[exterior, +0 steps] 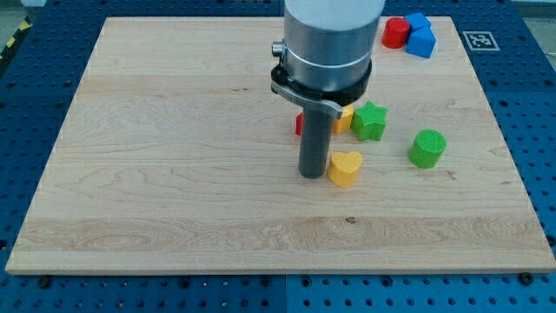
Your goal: Move red star to bottom side of the blue triangle
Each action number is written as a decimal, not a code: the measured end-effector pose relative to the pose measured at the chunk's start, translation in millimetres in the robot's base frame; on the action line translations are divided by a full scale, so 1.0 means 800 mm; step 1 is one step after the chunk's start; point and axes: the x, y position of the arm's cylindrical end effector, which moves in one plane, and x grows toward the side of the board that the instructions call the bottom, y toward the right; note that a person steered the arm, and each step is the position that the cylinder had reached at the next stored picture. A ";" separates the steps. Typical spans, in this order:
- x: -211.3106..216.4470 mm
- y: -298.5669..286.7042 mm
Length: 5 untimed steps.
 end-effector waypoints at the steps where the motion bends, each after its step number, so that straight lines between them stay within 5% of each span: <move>1: -0.020 -0.002; 5: -0.116 -0.002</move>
